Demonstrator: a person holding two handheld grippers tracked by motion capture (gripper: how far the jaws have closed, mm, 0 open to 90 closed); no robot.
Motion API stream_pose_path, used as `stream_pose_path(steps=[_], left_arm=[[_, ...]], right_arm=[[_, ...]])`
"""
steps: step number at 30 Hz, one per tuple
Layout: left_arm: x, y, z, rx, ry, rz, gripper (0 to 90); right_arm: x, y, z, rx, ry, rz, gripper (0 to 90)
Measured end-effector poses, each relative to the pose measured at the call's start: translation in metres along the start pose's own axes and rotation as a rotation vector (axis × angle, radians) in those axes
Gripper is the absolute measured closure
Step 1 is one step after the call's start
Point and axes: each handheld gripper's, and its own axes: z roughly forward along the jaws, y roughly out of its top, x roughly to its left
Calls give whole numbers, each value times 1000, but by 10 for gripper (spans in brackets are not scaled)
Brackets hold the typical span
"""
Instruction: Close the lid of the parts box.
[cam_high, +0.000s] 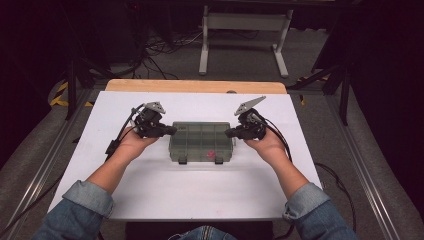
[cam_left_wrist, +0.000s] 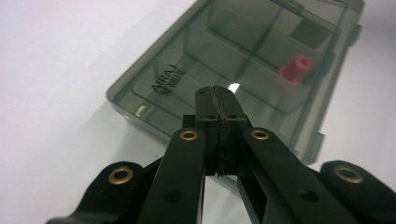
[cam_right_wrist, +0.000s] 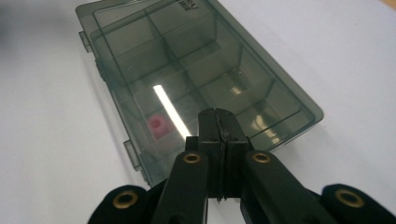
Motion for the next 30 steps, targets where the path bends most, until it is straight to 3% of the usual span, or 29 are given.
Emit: stream_pose_path(steps=[10,18,30], left_arm=[[-9,0,2,52,-44,38,895],[-15,-1,7,95,-52,69,895],[-18,-2,14,153,-71,83,895]], right_arm=[[7,-4,9,73,49,8,900],[11,-6,15,114,53,-4,900],[14,-8,19,147,62,-10,900]])
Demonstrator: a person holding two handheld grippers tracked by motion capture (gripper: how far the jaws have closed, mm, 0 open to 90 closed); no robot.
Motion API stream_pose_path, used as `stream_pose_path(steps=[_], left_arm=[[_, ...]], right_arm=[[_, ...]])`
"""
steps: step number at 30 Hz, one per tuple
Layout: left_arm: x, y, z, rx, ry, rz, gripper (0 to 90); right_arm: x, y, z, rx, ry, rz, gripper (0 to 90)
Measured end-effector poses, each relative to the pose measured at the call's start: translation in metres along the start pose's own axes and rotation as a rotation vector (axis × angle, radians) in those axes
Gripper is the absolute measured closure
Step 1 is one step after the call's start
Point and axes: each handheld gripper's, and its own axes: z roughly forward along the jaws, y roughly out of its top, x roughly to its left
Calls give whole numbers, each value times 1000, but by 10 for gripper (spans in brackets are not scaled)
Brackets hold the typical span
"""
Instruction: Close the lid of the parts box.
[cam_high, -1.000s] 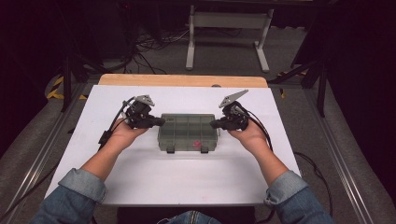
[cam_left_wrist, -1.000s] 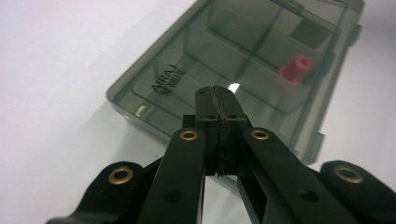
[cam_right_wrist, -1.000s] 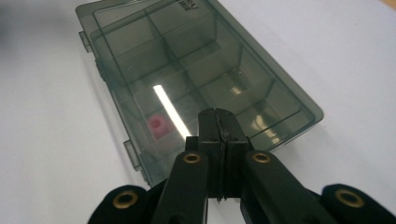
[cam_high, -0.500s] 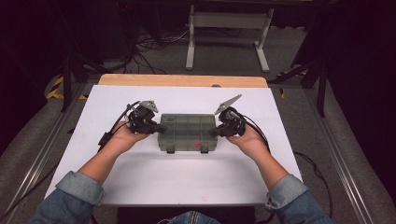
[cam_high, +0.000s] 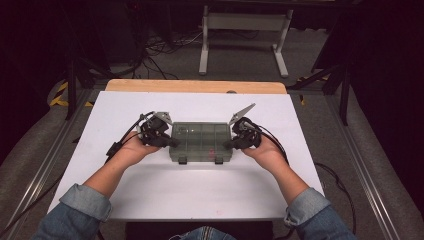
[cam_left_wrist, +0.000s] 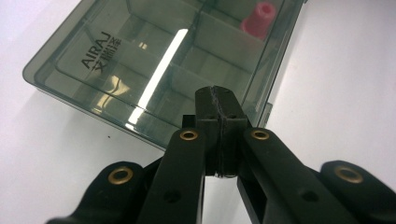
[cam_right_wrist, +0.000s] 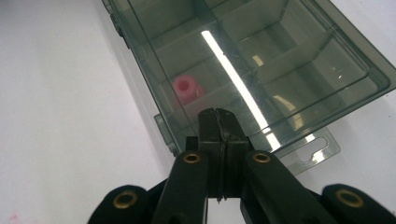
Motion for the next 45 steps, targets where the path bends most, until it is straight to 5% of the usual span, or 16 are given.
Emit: stream_pose_path(steps=[14,32,40,45], left_arm=[[-3,-1,6,60,20,23,894],[-4,-2,6,40,23,10,858],[-7,-1,-4,-51,13,8,571],[-11,0,-12,-112,7,4,322]], right_arm=[[1,-3,5,14,-2,0,869],[5,-6,5,-9,-33,-12,838],[6,-6,-9,-114,-38,-30,691],[8,-6,-15,-197,-16,-41,433]])
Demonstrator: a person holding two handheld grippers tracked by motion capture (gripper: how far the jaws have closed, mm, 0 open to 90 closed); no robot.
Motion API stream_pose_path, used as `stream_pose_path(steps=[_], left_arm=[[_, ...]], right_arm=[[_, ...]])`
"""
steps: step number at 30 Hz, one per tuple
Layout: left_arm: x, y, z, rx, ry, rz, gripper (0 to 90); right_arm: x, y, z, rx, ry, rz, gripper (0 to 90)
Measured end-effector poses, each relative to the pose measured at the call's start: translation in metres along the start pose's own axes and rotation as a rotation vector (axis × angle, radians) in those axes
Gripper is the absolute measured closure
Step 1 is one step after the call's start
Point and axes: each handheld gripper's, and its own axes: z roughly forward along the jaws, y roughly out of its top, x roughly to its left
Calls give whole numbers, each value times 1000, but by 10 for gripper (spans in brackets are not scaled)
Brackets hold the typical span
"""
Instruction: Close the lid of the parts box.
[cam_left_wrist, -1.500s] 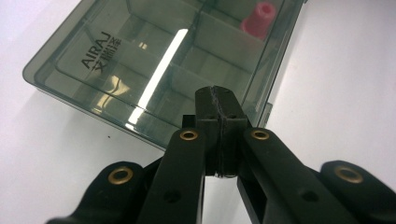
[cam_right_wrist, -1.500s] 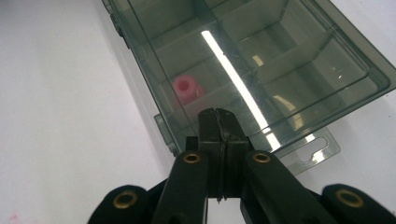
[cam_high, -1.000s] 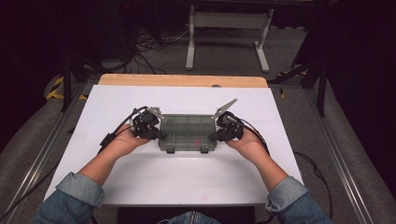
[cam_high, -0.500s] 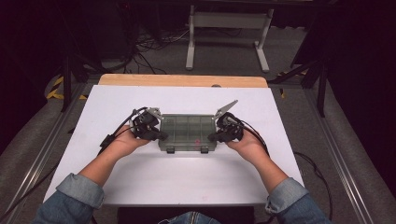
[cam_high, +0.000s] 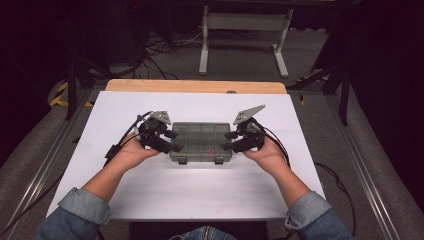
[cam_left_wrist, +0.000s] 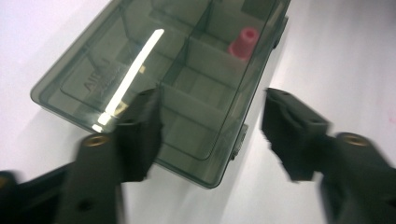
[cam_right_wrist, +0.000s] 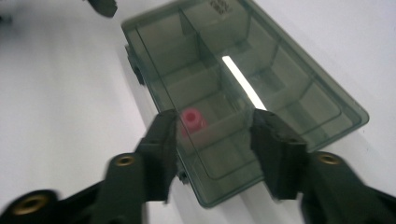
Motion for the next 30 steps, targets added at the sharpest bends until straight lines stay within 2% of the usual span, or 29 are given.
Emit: stream_pose_path(steps=[2,6,9,10,14,19,22,25,30], left_arm=[[-1,0,-2,-15,2,0,233],[-2,0,-6,-23,-12,-19,136],[-4,-3,-12,-57,-10,-29,74],[-4,-4,-13,-68,-11,-31,59],[-8,-10,-21,-110,0,-46,24],[-14,-17,-31,-137,48,-51,16],[-21,-21,-36,-163,56,-40,16],[-28,-26,-41,-177,78,-23,16],[-34,-38,-47,-217,103,-26,16]], right_arm=[[2,1,-2,-30,-7,-8,345],[6,2,-5,-72,-18,-21,141],[8,3,-7,-99,-9,-23,73],[9,3,-8,-103,-20,-29,55],[12,3,-11,-113,-26,-43,5],[17,1,-19,-141,-31,-73,1],[21,0,-24,-144,-47,-95,1],[27,-2,-31,-172,-74,-118,0],[32,-11,-38,-227,-90,-124,1]])
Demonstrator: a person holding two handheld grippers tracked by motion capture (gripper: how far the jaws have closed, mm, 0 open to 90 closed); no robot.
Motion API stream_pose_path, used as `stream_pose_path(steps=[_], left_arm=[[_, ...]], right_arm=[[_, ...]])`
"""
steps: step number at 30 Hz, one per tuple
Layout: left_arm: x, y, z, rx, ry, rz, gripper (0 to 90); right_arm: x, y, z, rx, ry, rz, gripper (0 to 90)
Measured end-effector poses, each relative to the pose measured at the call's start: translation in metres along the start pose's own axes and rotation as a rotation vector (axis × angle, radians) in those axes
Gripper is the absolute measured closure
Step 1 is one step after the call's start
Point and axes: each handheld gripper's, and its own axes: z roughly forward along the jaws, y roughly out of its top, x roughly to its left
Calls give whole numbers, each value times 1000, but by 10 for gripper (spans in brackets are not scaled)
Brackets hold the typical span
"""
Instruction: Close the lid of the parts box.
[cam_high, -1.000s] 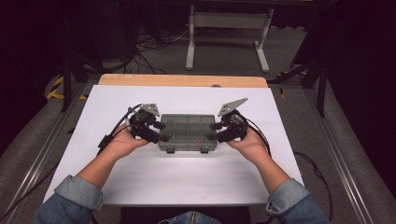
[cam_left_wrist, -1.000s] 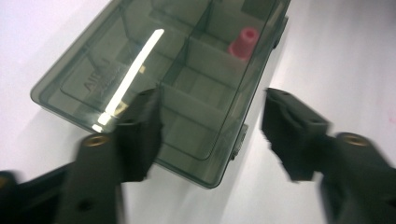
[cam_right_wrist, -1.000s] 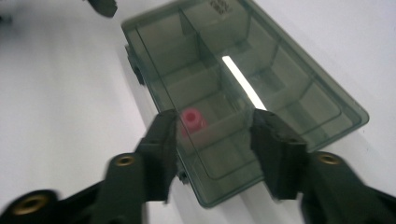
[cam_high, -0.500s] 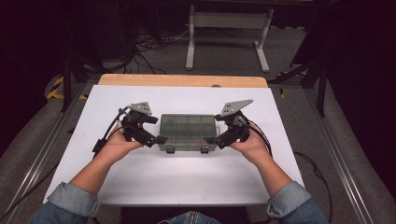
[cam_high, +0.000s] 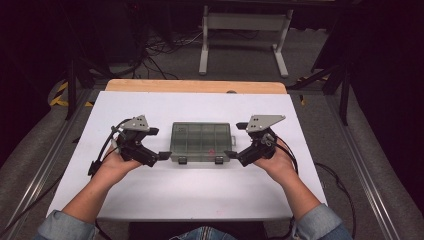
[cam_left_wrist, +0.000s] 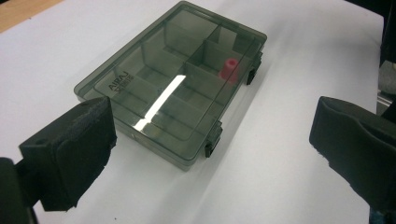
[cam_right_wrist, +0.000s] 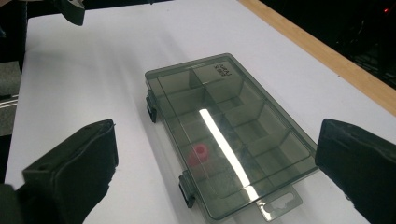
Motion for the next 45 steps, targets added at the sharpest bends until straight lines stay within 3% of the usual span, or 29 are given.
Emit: stream_pose_path(steps=[3,8,13,18,23,29,34,45], left_arm=[[-1,-8,-5,-34,25,0,15],[1,-24,-11,-99,46,-35,16],[0,-37,-16,-138,67,-8,16],[0,-50,-20,-198,70,-21,13],[-3,-67,-23,-266,100,-21,14],[-8,-84,-20,-287,137,-28,25],[-9,-96,-19,-313,139,-27,25],[-8,-117,-14,-316,168,-36,23]], right_arm=[[3,-6,-5,-23,-11,2,1],[6,-17,-12,-75,-26,-4,1],[10,-29,-17,-114,-35,-13,0],[14,-43,-19,-145,-41,-2,0],[19,-57,-19,-159,-45,-3,1],[24,-70,-18,-171,-56,1,1],[27,-80,-20,-182,-70,13,1],[29,-112,-24,-202,-92,84,1]])
